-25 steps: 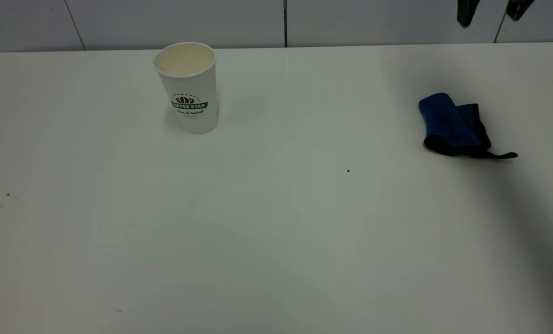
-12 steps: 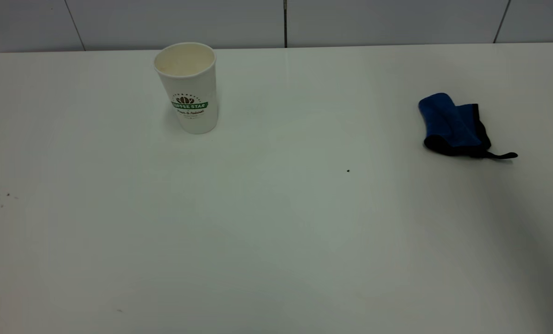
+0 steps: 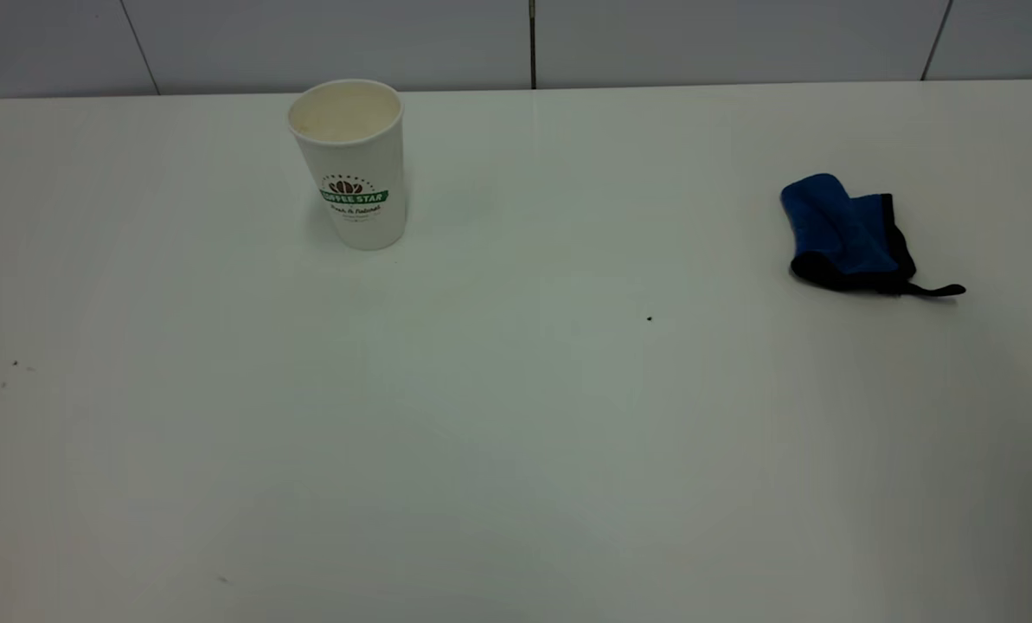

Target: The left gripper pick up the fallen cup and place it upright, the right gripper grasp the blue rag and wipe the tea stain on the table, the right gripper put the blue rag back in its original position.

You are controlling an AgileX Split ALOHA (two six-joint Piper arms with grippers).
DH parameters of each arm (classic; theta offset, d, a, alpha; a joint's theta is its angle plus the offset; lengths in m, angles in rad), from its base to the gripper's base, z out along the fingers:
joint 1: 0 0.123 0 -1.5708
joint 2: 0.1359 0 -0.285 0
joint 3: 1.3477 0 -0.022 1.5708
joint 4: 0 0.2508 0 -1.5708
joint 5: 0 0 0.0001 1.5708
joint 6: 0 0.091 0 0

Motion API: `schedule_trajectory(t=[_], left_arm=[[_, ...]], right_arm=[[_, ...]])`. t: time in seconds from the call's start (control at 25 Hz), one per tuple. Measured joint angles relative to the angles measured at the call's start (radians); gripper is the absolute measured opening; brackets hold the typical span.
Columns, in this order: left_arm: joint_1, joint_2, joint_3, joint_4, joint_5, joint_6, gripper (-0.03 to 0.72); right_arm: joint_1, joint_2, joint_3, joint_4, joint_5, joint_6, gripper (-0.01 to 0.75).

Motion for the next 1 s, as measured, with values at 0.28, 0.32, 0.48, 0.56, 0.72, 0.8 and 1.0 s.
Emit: schedule_trajectory(t=[0.28, 0.32, 0.48, 0.56, 0.72, 0.8, 1.0], left_arm=[[0.000, 0.000, 0.000, 0.000, 0.000, 0.000, 0.239], [0.000, 0.000, 0.000, 0.000, 0.000, 0.000, 0.239], [0.000, 0.000, 0.000, 0.000, 0.000, 0.000, 0.239], [0.000, 0.000, 0.000, 0.000, 0.000, 0.000, 0.239], [0.000, 0.000, 0.000, 0.000, 0.000, 0.000, 0.239], [0.000, 0.000, 0.000, 0.000, 0.000, 0.000, 0.239], [0.000, 0.000, 0.000, 0.000, 0.000, 0.000, 0.239]], right_arm=[[0.000, -0.203, 0.262, 0.000, -0.093, 0.003, 0.668], [0.000, -0.234, 0.289, 0.000, -0.101, 0.003, 0.666], [0.000, -0.362, 0.380, 0.000, -0.122, 0.004, 0.654], [0.000, -0.426, 0.410, 0.000, -0.132, 0.004, 0.647], [0.000, -0.562, 0.452, 0.001, -0.176, 0.004, 0.637], [0.000, -0.629, 0.454, 0.001, -0.181, 0.005, 0.631], [0.000, -0.760, 0.461, 0.003, -0.170, 0.006, 0.622]])
